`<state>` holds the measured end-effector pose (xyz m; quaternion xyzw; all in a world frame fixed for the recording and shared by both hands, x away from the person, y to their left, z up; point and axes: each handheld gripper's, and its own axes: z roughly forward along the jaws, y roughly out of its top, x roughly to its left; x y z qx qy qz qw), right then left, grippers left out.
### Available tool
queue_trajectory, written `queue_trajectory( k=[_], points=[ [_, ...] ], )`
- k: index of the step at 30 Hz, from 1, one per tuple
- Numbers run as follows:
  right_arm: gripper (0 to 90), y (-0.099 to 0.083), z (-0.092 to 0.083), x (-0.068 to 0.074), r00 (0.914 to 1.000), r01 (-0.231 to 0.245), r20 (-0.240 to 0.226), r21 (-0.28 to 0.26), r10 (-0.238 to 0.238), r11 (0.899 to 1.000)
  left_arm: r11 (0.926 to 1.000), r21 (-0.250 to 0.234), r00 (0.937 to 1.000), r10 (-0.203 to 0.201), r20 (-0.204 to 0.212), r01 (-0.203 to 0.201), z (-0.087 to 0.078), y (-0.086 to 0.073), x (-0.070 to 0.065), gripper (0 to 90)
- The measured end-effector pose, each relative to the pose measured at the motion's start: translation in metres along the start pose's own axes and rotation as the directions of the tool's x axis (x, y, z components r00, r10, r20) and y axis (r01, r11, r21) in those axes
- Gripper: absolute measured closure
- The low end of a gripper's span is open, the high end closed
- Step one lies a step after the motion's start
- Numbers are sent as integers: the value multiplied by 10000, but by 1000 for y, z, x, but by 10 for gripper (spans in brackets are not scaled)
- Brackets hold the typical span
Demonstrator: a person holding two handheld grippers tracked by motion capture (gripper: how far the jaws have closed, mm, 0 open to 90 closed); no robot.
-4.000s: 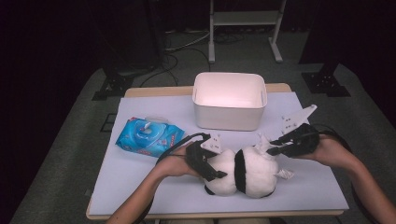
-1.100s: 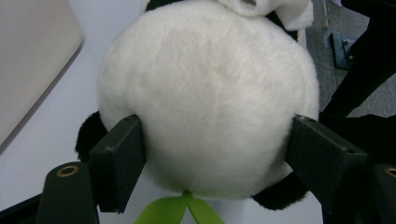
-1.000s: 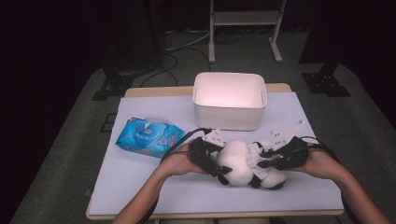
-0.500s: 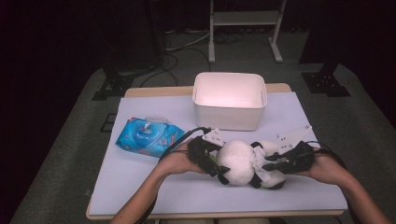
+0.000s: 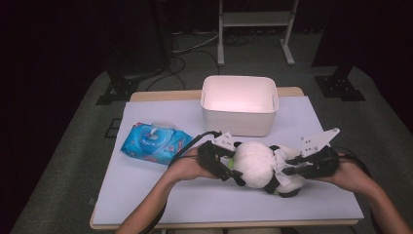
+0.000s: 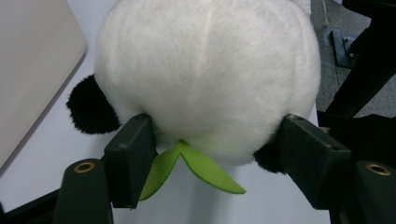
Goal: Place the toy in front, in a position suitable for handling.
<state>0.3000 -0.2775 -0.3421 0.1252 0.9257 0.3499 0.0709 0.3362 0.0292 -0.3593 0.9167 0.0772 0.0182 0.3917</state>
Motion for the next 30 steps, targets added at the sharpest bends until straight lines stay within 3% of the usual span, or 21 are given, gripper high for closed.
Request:
queue_trajectory(
  k=[7,12,30],
  points=[
    [752,9,0,6,9997,255,28,-452,-254,9987,9998,-198,10000,-12,31,12,-2,3,-1,322],
    [752,24,5,12,9981,616,-53,-353,-618,9975,10000,-27,10000,17,-65,-17,-3,6,-2,322],
    [752,78,24,29,9829,1769,-457,-296,-1781,9838,9998,-150,10000,-94,-28,94,-1,14,-4,322]
  ],
)
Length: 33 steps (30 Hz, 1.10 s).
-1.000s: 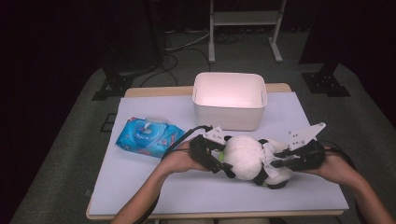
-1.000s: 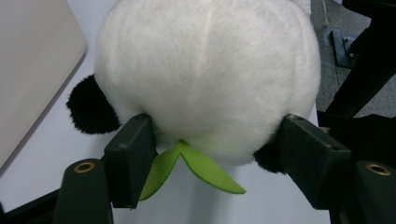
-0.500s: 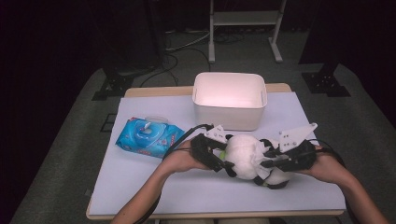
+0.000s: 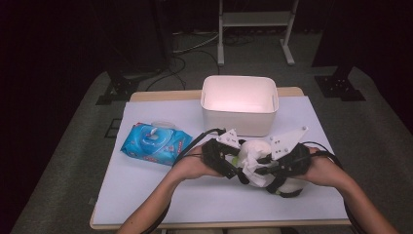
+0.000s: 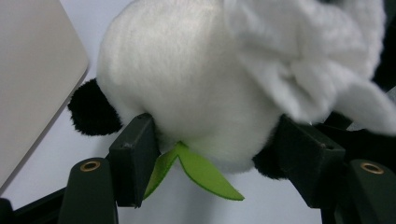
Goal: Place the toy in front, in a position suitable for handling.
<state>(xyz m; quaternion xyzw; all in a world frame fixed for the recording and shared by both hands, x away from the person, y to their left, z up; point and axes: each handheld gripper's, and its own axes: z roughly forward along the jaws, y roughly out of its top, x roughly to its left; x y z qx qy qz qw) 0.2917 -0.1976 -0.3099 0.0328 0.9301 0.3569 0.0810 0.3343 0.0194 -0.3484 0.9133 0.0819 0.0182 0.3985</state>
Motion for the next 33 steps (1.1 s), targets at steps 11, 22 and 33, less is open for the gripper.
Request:
queue_trajectory(
  k=[11,22,33],
  points=[
    [752,-4,3,-1,9999,-93,-82,69,94,9999,9995,156,9996,-267,-46,267,2,-8,3,311],
    [750,-56,-15,-2,9915,-1268,339,219,1260,9917,9985,292,9989,-463,-51,465,2,-13,7,306],
    [750,-51,-27,-29,9837,-1508,999,36,1497,9886,9985,246,9988,-484,101,481,1,-12,7,304]
  ],
)
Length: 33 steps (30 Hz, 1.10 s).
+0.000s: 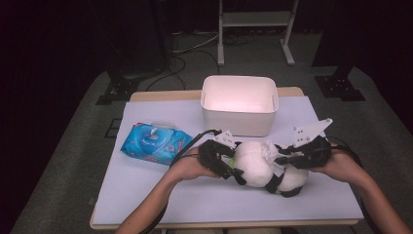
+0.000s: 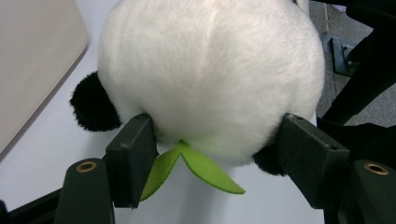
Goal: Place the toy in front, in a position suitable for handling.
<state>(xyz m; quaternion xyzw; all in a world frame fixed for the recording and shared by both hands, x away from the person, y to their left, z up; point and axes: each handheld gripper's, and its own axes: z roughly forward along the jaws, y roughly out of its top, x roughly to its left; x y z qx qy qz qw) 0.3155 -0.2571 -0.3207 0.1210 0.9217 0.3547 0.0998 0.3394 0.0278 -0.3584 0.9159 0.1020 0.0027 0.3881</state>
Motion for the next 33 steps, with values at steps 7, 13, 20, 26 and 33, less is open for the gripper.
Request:
queue_trajectory(
  k=[7,13,20,26,33],
  points=[
    [749,-1,10,-3,9991,-139,-389,213,147,9997,9997,240,10000,-60,37,59,2,-5,1,297],
    [753,-12,19,6,9967,-286,-738,565,327,9980,9967,788,9991,-204,375,174,10,-15,1,247],
    [754,-15,23,14,9966,-161,-795,643,212,9978,9949,861,9971,-570,505,525,13,-26,6,180],
    [755,-17,23,15,9962,-222,-826,655,276,9976,9964,585,9960,-645,611,609,9,-23,6,175],
    [756,-20,23,17,9956,-236,-895,548,284,9982,9974,573,9978,-472,475,444,13,-15,6,112]
  ],
)
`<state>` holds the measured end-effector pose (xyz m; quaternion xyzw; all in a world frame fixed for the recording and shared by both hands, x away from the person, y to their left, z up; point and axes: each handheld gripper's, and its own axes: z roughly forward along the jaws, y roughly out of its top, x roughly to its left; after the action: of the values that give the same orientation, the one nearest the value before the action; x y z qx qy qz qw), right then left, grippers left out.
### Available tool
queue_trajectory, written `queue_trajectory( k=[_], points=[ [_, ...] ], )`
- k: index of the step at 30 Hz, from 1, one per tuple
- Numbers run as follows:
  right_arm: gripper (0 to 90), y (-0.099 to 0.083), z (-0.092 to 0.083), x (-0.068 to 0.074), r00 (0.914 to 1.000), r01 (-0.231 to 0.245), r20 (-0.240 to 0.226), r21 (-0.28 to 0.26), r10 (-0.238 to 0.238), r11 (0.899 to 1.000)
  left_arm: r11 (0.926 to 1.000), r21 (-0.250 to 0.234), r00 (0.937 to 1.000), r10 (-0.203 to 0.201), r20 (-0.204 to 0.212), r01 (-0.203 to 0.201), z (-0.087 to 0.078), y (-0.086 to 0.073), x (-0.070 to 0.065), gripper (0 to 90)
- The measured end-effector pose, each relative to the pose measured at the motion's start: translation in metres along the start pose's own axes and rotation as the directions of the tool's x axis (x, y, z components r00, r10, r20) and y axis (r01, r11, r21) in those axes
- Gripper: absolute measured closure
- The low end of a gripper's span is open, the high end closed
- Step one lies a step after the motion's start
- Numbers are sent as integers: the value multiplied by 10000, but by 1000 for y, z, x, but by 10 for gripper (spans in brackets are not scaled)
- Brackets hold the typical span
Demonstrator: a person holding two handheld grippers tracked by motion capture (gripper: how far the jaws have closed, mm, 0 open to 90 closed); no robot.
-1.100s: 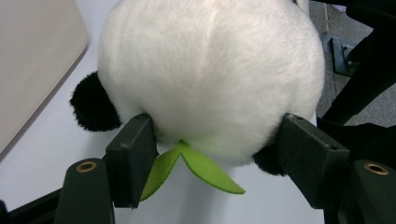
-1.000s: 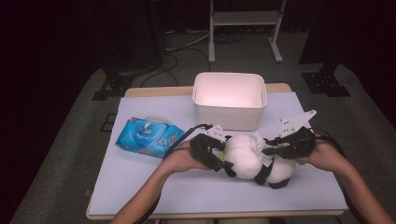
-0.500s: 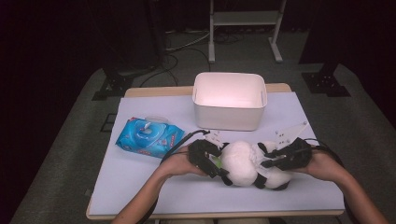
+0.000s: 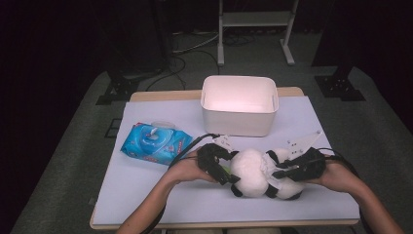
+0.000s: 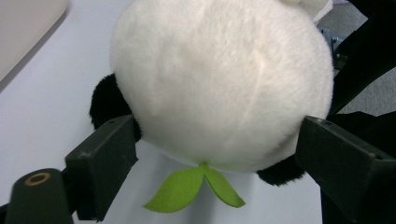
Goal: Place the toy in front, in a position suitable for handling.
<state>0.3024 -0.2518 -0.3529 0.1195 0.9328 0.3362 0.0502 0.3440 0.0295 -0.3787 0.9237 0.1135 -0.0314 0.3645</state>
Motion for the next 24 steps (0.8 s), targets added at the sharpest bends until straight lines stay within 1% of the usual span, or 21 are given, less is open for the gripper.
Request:
queue_trajectory(
  k=[3,4,5,6,7,8,11,13,16,17,18,19,22,24],
  points=[
    [757,-2,0,1,9999,-85,-62,-27,85,10000,10000,13,9998,-79,189,79,4,2,1,111],
    [757,-3,0,1,10000,-71,-58,-11,71,10000,10000,-16,9996,-45,265,46,4,2,2,128],
    [757,-3,-1,1,10000,-57,-51,-7,57,10000,9999,-81,9995,76,315,-74,5,2,1,152],
    [757,-3,-1,1,10000,-49,-31,3,49,10000,9999,-81,9995,76,315,-74,5,2,1,181],
    [757,-3,-1,1,10000,-49,-31,3,49,10000,9998,-115,9994,151,327,-148,6,2,1,181],
    [756,-3,-1,0,10000,-41,-59,11,41,10000,9993,-38,9990,380,255,-379,6,2,-1,230],
    [756,1,-1,1,10000,70,-65,34,-70,10000,9986,39,9985,523,140,-524,5,2,-3,248],
    [756,7,-5,1,9998,194,-81,-48,-194,9998,9982,31,9982,594,103,-594,4,3,-4,254],
    [756,21,-7,3,9988,454,-163,-197,-457,9988,9953,-55,9953,963,121,-962,3,9,-9,264],
    [756,21,-7,3,9988,454,-163,-197,-457,9988,9953,-55,9953,963,121,-962,3,9,-9,264],
    [756,31,-6,4,9976,661,-186,-102,-662,9978,9927,52,9927,1208,33,-1208,5,14,-13,264],
    [755,35,-5,4,9971,733,-196,-111,-735,9973,9916,105,9917,1288,10,-1288,6,15,-15,264],
    [755,48,1,4,9950,947,-338,63,-944,9955,9896,224,9899,1419,-40,-1418,7,18,-18,264],
    [755,55,6,4,9942,991,-442,133,-985,9950,9903,245,9906,1367,-35,-1366,7,17,-18,264]
  ],
)
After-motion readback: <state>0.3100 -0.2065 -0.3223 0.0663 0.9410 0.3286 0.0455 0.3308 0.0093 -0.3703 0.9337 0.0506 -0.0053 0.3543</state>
